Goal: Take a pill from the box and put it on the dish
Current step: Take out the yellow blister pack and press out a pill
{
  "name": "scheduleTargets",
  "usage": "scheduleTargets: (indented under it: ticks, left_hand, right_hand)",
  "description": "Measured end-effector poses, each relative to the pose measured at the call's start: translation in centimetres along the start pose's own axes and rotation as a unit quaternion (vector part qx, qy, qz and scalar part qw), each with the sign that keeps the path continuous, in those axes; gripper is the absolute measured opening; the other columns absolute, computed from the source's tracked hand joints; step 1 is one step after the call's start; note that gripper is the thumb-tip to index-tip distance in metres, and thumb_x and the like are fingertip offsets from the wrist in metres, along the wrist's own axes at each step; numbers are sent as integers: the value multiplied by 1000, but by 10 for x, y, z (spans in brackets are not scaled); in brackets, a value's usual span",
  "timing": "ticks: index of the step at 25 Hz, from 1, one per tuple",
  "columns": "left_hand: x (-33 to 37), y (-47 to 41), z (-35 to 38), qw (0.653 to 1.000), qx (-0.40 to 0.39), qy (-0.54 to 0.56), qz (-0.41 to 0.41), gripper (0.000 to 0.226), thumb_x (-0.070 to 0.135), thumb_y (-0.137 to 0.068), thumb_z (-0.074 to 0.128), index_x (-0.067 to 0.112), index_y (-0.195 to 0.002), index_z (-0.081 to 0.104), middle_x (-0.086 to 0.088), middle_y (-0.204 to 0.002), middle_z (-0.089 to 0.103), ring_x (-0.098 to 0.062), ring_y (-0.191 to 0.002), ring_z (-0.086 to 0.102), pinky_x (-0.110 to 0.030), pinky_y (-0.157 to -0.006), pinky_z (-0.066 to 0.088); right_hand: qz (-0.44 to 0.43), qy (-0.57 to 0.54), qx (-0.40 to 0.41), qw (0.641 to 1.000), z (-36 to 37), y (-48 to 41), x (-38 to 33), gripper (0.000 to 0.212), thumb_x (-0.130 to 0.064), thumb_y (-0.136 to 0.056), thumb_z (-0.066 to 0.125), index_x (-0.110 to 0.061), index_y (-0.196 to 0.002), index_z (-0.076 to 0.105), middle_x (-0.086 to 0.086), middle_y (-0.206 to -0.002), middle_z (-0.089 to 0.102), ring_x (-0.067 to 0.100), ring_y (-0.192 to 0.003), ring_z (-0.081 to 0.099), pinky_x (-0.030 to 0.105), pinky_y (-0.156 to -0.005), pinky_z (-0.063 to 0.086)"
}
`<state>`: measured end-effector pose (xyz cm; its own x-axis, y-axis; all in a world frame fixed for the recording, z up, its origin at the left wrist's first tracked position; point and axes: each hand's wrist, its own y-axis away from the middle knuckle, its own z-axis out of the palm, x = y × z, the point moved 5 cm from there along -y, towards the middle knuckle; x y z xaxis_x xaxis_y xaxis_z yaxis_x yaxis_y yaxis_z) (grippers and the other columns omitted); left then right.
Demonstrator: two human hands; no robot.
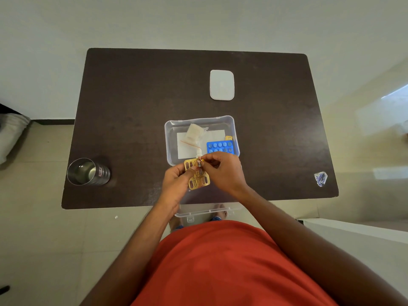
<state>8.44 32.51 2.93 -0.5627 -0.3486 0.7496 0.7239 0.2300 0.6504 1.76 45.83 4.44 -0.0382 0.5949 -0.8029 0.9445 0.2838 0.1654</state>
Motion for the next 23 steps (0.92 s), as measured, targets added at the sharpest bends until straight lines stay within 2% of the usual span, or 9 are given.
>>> scheduleTargets:
  ticks: [4, 6, 9, 12, 15, 23]
  left_hand:
    - [-1, -2, -2, 1000, 13, -8, -2, 13, 12, -94, 60, 16, -97, 72, -8, -93, 76, -17, -79, 74, -29, -66, 57]
    - [-1, -2, 0, 1000, 11, -9, -4, 14, 12, -95, 59, 14, -99, 72, -9, -93, 76, -18, -80, 73, -28, -66, 57]
    - [0, -2, 2, 1000, 12, -7, -2, 14, 12, -94, 59, 19, -92, 71, -5, -89, 76, -16, -78, 73, -29, -69, 57]
    - [0, -2, 3, 1000, 6, -6, -1, 14, 12, -94, 60, 19, -93, 72, -4, -88, 76, -16, -78, 74, -31, -72, 58]
    - [0, -4, 3, 1000, 1, 8, 0, 13, 10, -94, 60, 14, -96, 72, -2, -84, 76, -13, -74, 74, -25, -66, 60]
    - [-7, -7, 2, 1000, -5, 14, -8, 16, 9, -95, 58, 10, -103, 72, -8, -92, 76, -19, -81, 74, -33, -75, 61]
  right_hand:
    - [131, -141, 22, 981, -5, -3, 20, 14, -17, -88, 73, -14, -101, 77, 0, -93, 77, 13, -86, 74, 37, -84, 61]
    - [168, -179, 5, 969, -7, -2, 25, 11, -15, -88, 72, -13, -99, 77, 1, -92, 77, 14, -87, 74, 39, -86, 61]
    - [140, -121, -22, 982, -7, -1, 22, 9, -16, -88, 72, -17, -95, 77, -4, -91, 76, 12, -88, 72, 36, -86, 60]
    - [100, -65, -26, 992, -6, -1, 12, 11, -18, -88, 73, -18, -98, 77, -9, -88, 73, 8, -84, 71, 26, -80, 59]
    - [65, -49, -30, 996, -5, 0, 5, 14, -16, -88, 73, -13, -102, 76, -2, -92, 74, 10, -84, 70, 23, -77, 58]
    - [9, 24, -59, 998, -2, -2, 1, 19, -20, -89, 70, -14, -106, 75, -1, -99, 73, 9, -85, 65, 16, -75, 51]
